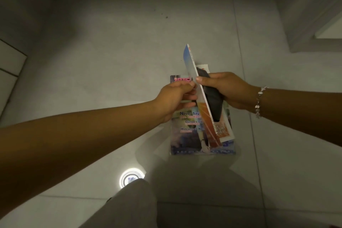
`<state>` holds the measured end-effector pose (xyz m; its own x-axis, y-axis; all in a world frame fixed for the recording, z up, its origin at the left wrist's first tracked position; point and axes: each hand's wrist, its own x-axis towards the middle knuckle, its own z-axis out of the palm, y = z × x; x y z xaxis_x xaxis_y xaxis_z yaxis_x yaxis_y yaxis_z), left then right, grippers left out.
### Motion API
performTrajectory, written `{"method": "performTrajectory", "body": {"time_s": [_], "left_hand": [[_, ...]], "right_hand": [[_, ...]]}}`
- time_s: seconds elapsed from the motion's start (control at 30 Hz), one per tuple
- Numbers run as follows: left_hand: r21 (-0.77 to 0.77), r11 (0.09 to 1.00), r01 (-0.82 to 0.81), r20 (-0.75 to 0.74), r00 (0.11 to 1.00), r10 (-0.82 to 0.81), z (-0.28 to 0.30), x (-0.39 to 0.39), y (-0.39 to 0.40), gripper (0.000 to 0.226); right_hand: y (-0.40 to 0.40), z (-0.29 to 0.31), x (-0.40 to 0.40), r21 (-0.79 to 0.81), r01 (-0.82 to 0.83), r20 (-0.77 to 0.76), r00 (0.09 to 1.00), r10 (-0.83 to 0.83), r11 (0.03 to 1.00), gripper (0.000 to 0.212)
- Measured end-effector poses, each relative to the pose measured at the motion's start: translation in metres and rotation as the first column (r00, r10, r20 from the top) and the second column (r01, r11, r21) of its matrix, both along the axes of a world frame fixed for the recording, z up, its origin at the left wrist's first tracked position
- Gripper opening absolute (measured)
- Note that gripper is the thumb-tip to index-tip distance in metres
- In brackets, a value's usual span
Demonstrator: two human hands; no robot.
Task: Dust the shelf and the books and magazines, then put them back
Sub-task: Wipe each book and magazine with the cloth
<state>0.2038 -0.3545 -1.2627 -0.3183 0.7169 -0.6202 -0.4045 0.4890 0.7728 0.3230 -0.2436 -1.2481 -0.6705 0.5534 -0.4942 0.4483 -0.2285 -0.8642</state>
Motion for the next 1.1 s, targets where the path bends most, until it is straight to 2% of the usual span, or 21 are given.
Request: {"method": "performTrajectory", "body": {"time_s": [0.13, 0.23, 0.33, 0.4, 0.5, 0.63, 0.77, 0.87, 0.93, 1.0, 1.1], "left_hand": [[0.003, 0.999, -0.033, 0.014, 0.999, 0.033, 0.001, -0.001, -0.001, 0.013], [-0.038, 0.997, -0.064, -0.013, 0.998, 0.063, 0.000, -0.009, -0.002, 0.016], [-0.089, 0.988, -0.128, 0.124, 0.983, 0.138, -0.001, -0.019, -0.006, 0.036], [-0.101, 0.983, -0.155, 0.216, 0.961, 0.174, -0.004, -0.024, -0.009, 0.044], [-0.119, 0.988, -0.096, 0.174, 0.978, 0.115, -0.008, -0.027, -0.014, 0.028], [-0.165, 0.981, -0.102, 0.003, 0.995, 0.104, -0.023, -0.030, -0.021, 0.031], [-0.224, 0.965, -0.136, -0.072, 0.990, 0.123, -0.036, -0.030, -0.026, 0.030], [-0.285, 0.952, -0.112, -0.109, 0.991, 0.084, -0.043, -0.027, -0.029, 0.037], [-0.318, 0.945, -0.074, -0.090, 0.995, 0.048, -0.047, -0.025, -0.031, 0.037], [-0.351, 0.936, -0.038, -0.070, 0.997, 0.014, -0.051, -0.023, -0.033, 0.034], [-0.365, 0.931, 0.005, -0.049, 0.998, -0.025, -0.056, -0.022, -0.032, 0.031]], "right_hand": [[0.010, 0.008, 0.002, -0.047, 0.112, 0.051, 0.993, -0.110, 0.993, 0.019], [0.015, 0.020, 0.006, -0.188, 0.127, 0.032, 0.992, -0.123, 0.974, 0.027], [0.021, 0.036, 0.012, -0.356, 0.063, -0.029, 0.996, -0.079, 0.932, 0.018], [0.027, 0.040, 0.017, -0.405, 0.047, -0.071, 0.994, -0.083, 0.913, 0.019], [0.034, 0.038, 0.025, -0.395, 0.101, -0.058, 0.989, -0.134, 0.913, 0.021], [0.044, 0.020, 0.039, -0.175, 0.156, 0.049, 0.988, -0.149, 0.972, 0.018], [0.050, 0.001, 0.051, 0.049, 0.164, 0.167, 0.971, -0.170, 0.985, 0.024], [0.055, -0.001, 0.052, 0.200, 0.137, 0.200, 0.964, -0.177, 0.970, 0.032], [0.057, 0.000, 0.049, 0.344, 0.032, 0.235, 0.965, -0.119, 0.938, 0.030], [0.053, -0.002, 0.043, 0.493, -0.122, 0.303, 0.952, -0.038, 0.862, 0.027], [0.034, -0.012, 0.033, 0.588, -0.266, 0.350, 0.935, 0.057, 0.764, 0.024]]}}
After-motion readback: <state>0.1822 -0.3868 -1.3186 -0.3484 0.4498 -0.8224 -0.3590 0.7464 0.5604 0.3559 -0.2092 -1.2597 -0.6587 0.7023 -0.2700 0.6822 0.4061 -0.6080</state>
